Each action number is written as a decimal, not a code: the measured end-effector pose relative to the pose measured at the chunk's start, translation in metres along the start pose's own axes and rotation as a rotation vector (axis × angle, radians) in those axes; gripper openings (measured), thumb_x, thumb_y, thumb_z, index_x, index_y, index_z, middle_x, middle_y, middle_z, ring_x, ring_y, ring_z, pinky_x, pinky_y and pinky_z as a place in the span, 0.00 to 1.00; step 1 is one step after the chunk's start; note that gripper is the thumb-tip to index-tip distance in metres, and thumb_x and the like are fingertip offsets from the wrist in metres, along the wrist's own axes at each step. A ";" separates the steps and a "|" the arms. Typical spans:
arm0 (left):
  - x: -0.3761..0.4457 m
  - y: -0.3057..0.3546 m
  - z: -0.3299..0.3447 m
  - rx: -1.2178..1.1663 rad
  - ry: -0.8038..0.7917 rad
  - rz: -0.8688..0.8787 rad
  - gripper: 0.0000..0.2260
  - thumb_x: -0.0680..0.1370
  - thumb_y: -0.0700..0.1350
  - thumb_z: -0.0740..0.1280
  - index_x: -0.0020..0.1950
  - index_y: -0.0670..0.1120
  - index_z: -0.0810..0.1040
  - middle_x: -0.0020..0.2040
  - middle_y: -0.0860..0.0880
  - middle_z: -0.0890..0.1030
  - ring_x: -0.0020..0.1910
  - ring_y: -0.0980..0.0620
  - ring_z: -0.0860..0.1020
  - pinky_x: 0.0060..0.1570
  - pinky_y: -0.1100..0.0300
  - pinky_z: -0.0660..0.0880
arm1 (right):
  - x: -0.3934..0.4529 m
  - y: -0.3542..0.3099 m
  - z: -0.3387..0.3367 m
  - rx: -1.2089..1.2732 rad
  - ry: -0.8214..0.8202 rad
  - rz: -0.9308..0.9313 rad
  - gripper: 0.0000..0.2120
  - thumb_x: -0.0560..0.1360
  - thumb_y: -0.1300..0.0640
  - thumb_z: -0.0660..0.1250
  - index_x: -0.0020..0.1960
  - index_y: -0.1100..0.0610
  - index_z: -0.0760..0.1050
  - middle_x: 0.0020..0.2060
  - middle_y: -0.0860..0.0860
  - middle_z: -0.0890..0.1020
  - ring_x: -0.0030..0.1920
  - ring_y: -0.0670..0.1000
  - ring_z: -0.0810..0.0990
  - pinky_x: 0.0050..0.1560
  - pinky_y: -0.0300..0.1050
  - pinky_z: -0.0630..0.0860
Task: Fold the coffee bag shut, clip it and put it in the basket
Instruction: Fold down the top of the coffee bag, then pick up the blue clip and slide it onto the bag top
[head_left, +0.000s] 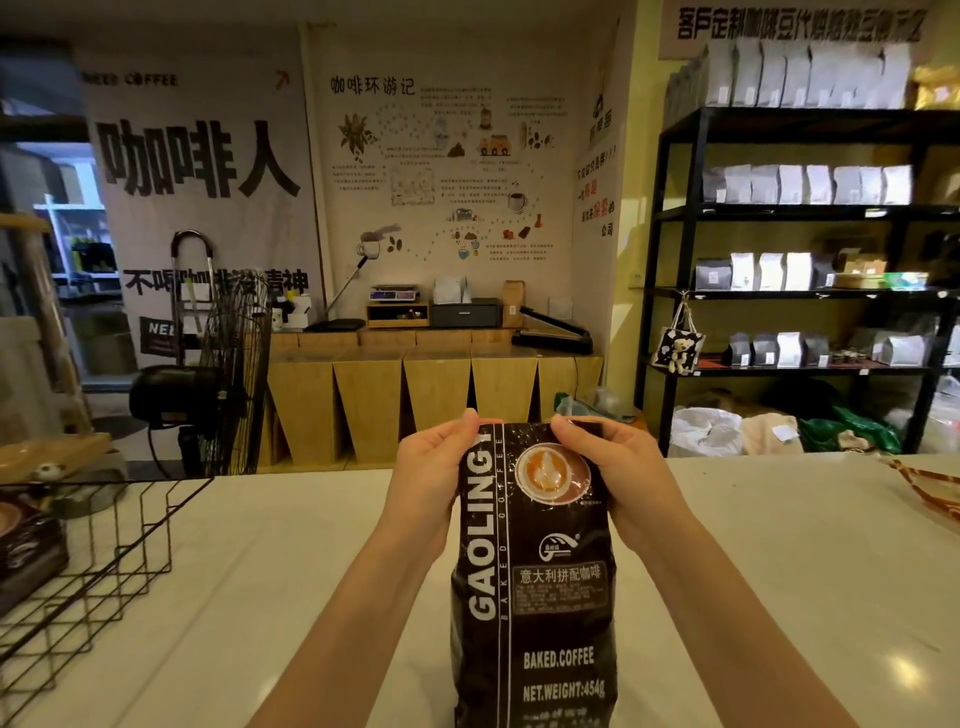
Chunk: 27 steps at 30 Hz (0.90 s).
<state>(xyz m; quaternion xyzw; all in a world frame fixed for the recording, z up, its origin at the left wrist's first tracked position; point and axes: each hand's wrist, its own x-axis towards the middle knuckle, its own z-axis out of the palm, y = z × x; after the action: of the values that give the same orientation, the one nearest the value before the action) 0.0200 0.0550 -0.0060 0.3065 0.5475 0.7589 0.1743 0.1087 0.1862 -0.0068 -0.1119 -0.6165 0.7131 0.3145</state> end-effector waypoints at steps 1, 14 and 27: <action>0.000 -0.001 0.001 -0.010 0.012 -0.002 0.12 0.76 0.48 0.61 0.42 0.44 0.81 0.35 0.47 0.85 0.37 0.50 0.83 0.38 0.58 0.78 | 0.000 0.000 0.001 0.003 -0.001 0.007 0.04 0.69 0.58 0.71 0.40 0.59 0.80 0.33 0.53 0.85 0.32 0.49 0.83 0.33 0.38 0.80; 0.009 0.012 -0.041 0.511 -0.051 -0.032 0.17 0.78 0.54 0.53 0.52 0.47 0.78 0.49 0.50 0.82 0.49 0.53 0.79 0.49 0.60 0.74 | 0.004 0.002 -0.001 -0.068 -0.022 0.034 0.08 0.74 0.52 0.64 0.42 0.54 0.80 0.37 0.53 0.84 0.39 0.52 0.82 0.49 0.47 0.77; 0.017 -0.046 -0.132 1.496 -0.156 -0.785 0.22 0.65 0.50 0.74 0.55 0.41 0.76 0.50 0.45 0.79 0.45 0.49 0.76 0.44 0.59 0.73 | 0.001 0.003 -0.002 -0.114 -0.136 -0.010 0.07 0.69 0.62 0.70 0.46 0.54 0.77 0.35 0.49 0.85 0.35 0.47 0.84 0.35 0.37 0.77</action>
<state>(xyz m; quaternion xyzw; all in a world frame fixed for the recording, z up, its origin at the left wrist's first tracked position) -0.0827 -0.0150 -0.0728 0.1803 0.9584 0.0580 0.2136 0.1080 0.1884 -0.0102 -0.0780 -0.6764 0.6814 0.2685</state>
